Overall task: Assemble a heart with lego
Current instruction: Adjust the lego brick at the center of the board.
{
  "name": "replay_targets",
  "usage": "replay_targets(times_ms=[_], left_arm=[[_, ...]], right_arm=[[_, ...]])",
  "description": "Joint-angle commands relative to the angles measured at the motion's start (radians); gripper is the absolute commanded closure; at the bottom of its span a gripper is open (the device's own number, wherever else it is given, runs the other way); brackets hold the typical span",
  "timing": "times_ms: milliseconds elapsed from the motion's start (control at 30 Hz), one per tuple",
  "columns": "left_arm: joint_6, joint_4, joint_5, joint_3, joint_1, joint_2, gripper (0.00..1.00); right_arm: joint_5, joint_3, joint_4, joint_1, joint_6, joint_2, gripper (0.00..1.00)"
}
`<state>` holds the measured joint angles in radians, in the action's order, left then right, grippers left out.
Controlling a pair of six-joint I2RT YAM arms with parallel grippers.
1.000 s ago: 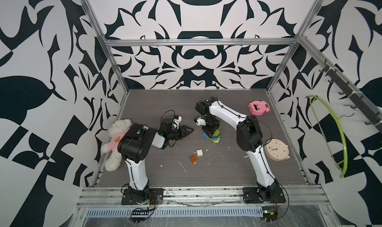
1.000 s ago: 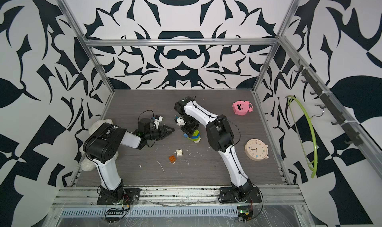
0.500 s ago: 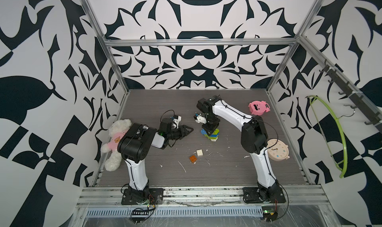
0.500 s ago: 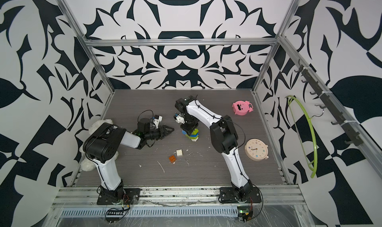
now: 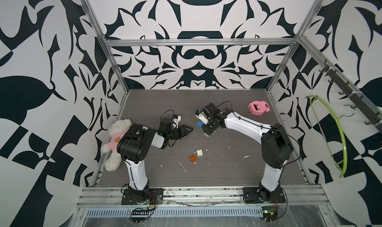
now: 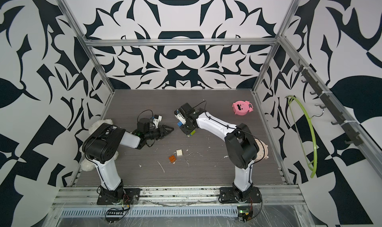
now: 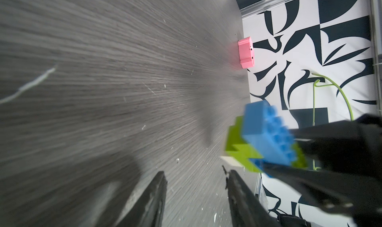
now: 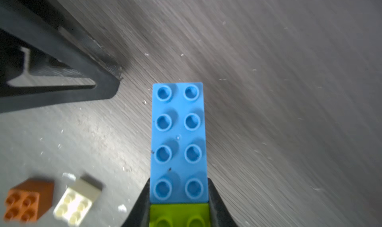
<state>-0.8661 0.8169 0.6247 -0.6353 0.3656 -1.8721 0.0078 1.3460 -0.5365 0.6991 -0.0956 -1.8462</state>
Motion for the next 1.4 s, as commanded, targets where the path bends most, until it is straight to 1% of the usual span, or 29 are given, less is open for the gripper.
replay_targets(times_ms=[0,133,233,400,467,500,600,800,967,1133,1233,1367], left_arm=[[0.013,-0.021,-0.01,0.017,-0.006,0.03,0.49],[0.016,-0.029,-0.01,0.011,-0.007,0.033,0.49],[0.016,-0.036,-0.013,0.009,-0.007,0.037,0.49],[0.016,-0.039,-0.018,0.009,-0.008,0.039,0.49],[0.018,-0.041,-0.021,0.009,-0.008,0.041,0.49],[0.019,-0.045,-0.023,0.009,-0.007,0.043,0.49],[0.022,-0.054,-0.025,0.008,-0.009,0.048,0.49],[0.026,-0.062,-0.029,0.006,-0.008,0.053,0.49],[0.032,-0.073,-0.031,0.009,-0.012,0.059,0.49],[0.031,-0.072,-0.04,0.018,-0.02,0.071,0.49],[0.022,-0.059,-0.04,0.032,-0.037,0.078,0.49],[0.004,-0.023,-0.049,0.063,-0.066,0.089,0.49]], right_arm=[[0.011,-0.087,0.255,0.023,0.077,0.053,0.85],[0.025,-0.149,0.33,0.033,0.097,0.068,0.85],[0.019,-0.157,0.323,0.035,0.091,0.069,0.85],[0.002,-0.153,0.29,0.034,0.091,0.062,0.77],[-0.001,-0.157,0.288,0.036,0.097,0.066,0.68],[-0.001,-0.156,0.282,0.036,0.097,0.069,0.66],[-0.001,-0.154,0.277,0.037,0.097,0.08,0.6],[-0.012,-0.142,0.263,0.037,0.1,0.081,0.51],[-0.011,-0.119,0.245,0.037,0.096,0.087,0.5],[-0.006,-0.074,0.183,0.038,0.096,0.119,0.48],[0.022,-0.05,0.124,0.037,0.104,0.158,0.48],[0.103,-0.041,0.04,0.065,0.126,0.218,0.49]])
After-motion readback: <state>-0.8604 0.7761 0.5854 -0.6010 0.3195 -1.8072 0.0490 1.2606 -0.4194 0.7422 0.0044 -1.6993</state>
